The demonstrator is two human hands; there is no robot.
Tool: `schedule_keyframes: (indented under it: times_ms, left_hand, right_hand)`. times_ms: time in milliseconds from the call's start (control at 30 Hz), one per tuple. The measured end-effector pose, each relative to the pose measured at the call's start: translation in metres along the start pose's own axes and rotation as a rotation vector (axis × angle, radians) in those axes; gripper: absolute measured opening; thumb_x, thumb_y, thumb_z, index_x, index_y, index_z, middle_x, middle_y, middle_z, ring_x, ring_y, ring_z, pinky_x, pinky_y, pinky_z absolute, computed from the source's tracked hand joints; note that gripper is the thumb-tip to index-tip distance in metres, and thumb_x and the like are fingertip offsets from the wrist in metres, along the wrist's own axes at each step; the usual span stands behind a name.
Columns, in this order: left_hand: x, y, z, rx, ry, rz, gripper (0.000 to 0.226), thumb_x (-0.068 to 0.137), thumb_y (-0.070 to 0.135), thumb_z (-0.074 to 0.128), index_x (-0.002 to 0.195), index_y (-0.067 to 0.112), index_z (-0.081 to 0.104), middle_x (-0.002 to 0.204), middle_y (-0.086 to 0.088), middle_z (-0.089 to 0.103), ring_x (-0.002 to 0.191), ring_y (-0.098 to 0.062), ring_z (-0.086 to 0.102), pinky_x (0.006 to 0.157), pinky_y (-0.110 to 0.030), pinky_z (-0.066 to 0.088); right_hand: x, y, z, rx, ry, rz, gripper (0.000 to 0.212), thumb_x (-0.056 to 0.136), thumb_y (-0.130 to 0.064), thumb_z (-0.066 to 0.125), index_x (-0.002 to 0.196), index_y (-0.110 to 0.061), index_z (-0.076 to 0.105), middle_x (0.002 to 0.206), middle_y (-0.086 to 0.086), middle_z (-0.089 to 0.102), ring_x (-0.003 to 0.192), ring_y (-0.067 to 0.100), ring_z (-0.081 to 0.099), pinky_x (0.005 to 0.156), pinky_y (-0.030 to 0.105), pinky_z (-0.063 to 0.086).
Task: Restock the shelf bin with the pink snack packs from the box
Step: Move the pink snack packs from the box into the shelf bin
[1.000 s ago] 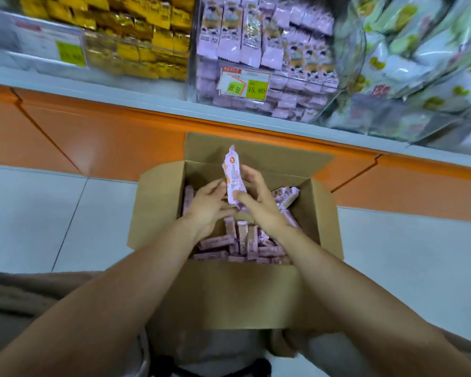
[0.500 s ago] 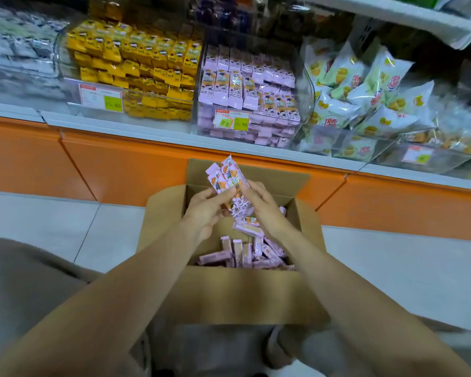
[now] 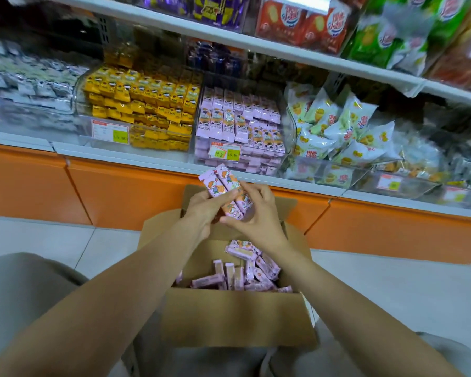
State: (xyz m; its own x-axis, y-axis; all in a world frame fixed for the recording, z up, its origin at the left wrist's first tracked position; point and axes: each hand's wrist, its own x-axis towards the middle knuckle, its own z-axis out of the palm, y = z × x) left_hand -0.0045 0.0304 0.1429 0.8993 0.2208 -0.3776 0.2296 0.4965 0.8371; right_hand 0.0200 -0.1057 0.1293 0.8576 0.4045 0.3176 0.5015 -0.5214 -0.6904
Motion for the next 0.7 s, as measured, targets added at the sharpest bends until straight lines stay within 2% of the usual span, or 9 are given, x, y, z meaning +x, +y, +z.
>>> schedule_keyframes:
  times_ms: [67,167,200,267,333,400,500,567,700]
  left_hand:
    - [0.006,0.011,0.012,0.005,-0.014,0.036,0.019,0.08,0.012,0.076,0.097,0.01,0.068,0.089,-0.009,0.072,0.065,-0.016,0.067,0.045,-0.016,0.047]
    - [0.02,0.032,0.029,0.103,-0.033,0.128,0.028,0.081,0.033,0.075,0.094,0.009,0.068,0.094,-0.008,0.072,0.085,-0.021,0.067,0.071,-0.027,0.055]
    - [0.026,0.04,0.034,0.211,-0.028,0.195,0.034,0.084,0.04,0.071,0.092,0.008,0.067,0.093,-0.007,0.071,0.088,-0.02,0.065,0.078,-0.032,0.053]
    - [0.038,0.055,0.041,0.479,0.026,0.441,0.029,0.09,0.038,0.063,0.095,0.01,0.066,0.096,-0.007,0.068,0.091,-0.019,0.063,0.084,-0.037,0.051]
    - [0.054,0.067,0.039,0.837,0.159,0.745,0.025,0.092,0.029,0.059,0.111,0.013,0.062,0.113,-0.007,0.062,0.107,-0.021,0.057,0.092,-0.038,0.047]
    - [0.071,0.076,0.036,1.207,0.232,0.978,0.036,0.089,0.026,0.057,0.124,0.015,0.056,0.13,-0.007,0.054,0.124,-0.026,0.045,0.1,-0.041,0.039]
    - [0.1,0.083,0.033,1.609,0.122,1.014,0.059,0.092,0.034,0.054,0.146,0.02,0.035,0.158,-0.004,0.024,0.147,-0.029,0.013,0.117,-0.046,0.014]
    - [0.115,0.083,0.031,1.776,0.056,0.992,0.068,0.095,0.039,0.048,0.153,0.021,0.02,0.162,-0.002,0.008,0.149,-0.027,-0.001,0.119,-0.045,0.002]
    - [0.13,0.079,0.018,1.803,0.029,1.052,0.065,0.094,0.041,0.051,0.15,0.016,0.031,0.156,-0.006,0.03,0.146,-0.029,0.019,0.119,-0.045,0.004]
  right_hand:
    - [0.012,-0.005,-0.004,-0.097,0.063,-0.044,0.08,0.072,-0.044,0.077,0.139,-0.018,0.044,0.12,0.001,0.048,0.116,0.016,0.043,0.097,0.029,0.04]
    - [0.038,-0.008,-0.022,-0.057,0.162,-0.036,0.066,0.079,-0.043,0.069,0.137,-0.021,0.047,0.122,-0.002,0.054,0.117,0.014,0.049,0.095,0.032,0.045]
    - [0.049,-0.008,-0.03,-0.035,0.187,-0.023,0.064,0.08,-0.048,0.066,0.135,-0.023,0.048,0.124,-0.003,0.054,0.118,0.014,0.05,0.094,0.032,0.045]
    - [0.075,-0.005,-0.044,-0.042,0.244,0.005,0.061,0.08,-0.053,0.061,0.132,-0.025,0.049,0.125,-0.003,0.055,0.118,0.016,0.05,0.094,0.033,0.045]
    - [0.104,-0.001,-0.058,-0.099,0.29,0.036,0.056,0.082,-0.049,0.062,0.131,-0.025,0.049,0.127,-0.001,0.054,0.117,0.019,0.05,0.094,0.037,0.045]
    - [0.132,0.005,-0.066,-0.164,0.293,0.103,0.054,0.084,-0.043,0.064,0.132,-0.023,0.046,0.129,0.003,0.053,0.117,0.023,0.049,0.092,0.038,0.044]
    - [0.162,0.011,-0.066,-0.243,0.263,0.184,0.055,0.085,-0.04,0.065,0.132,-0.018,0.046,0.127,0.009,0.052,0.114,0.025,0.051,0.087,0.034,0.042]
    - [0.177,0.014,-0.06,-0.277,0.24,0.216,0.06,0.084,-0.039,0.065,0.134,-0.015,0.044,0.126,0.013,0.051,0.112,0.03,0.052,0.088,0.036,0.045]
    - [0.196,0.028,-0.044,-0.312,0.131,0.262,0.065,0.083,-0.047,0.066,0.136,-0.018,0.042,0.128,0.017,0.046,0.107,0.032,0.054,0.088,0.037,0.046]
